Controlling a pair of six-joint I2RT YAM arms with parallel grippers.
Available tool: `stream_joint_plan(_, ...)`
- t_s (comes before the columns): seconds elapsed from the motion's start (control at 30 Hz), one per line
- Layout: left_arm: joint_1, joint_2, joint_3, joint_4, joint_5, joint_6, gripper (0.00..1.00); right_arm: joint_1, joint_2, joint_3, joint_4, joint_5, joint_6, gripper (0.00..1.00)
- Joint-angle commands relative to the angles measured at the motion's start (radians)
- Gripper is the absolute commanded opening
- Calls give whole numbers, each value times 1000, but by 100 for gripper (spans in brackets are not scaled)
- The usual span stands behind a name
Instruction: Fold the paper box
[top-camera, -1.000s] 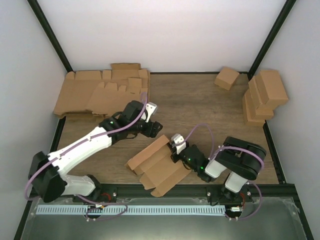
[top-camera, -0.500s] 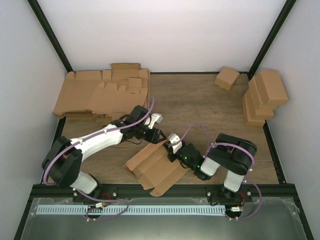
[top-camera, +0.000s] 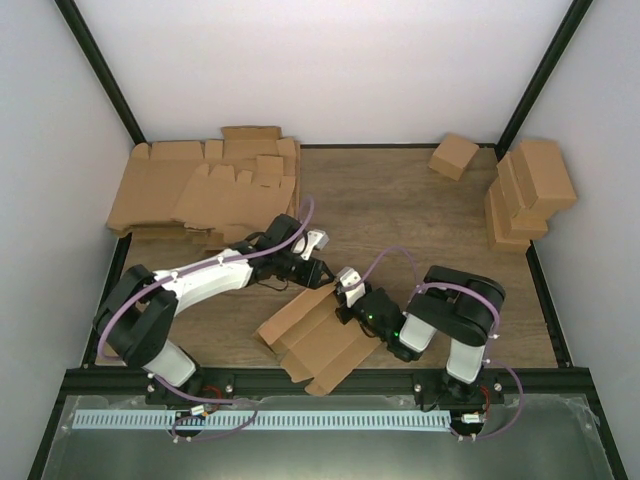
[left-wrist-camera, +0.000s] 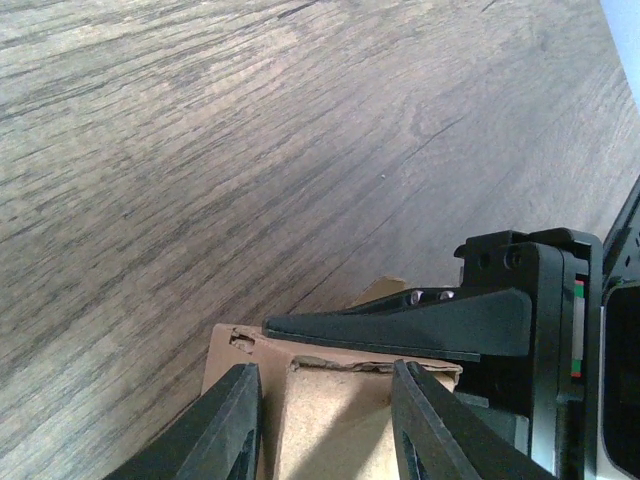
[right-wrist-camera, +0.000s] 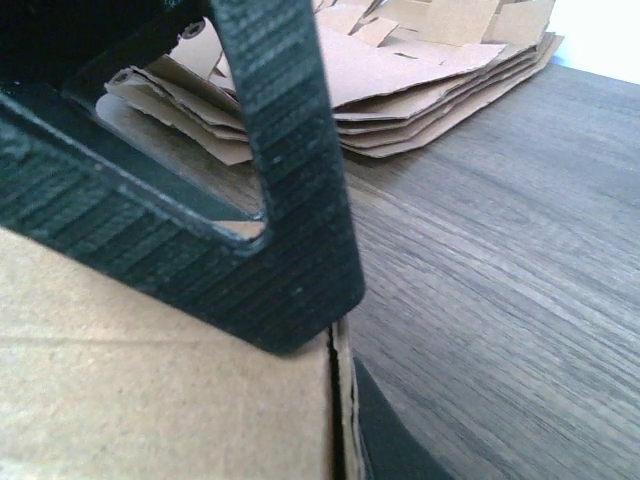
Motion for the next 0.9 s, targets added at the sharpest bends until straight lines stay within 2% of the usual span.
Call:
stream_joint_plan(0.0, -19, 23, -22, 47, 3, -45, 37, 8, 32, 0, 85, 104, 6, 5)
stream_joint_plan(0.17, -40, 35, -26, 65, -27, -83, 34, 14, 38, 0, 88, 165, 14, 2)
stream_joint_plan(0.53, -55, 43, -3, 38, -118, -110, 35, 28, 14, -15, 60, 111, 6, 33)
stream_joint_plan(0.87, -86, 47, -5, 34, -162, -114, 38, 39, 36, -60, 116, 125, 22, 40)
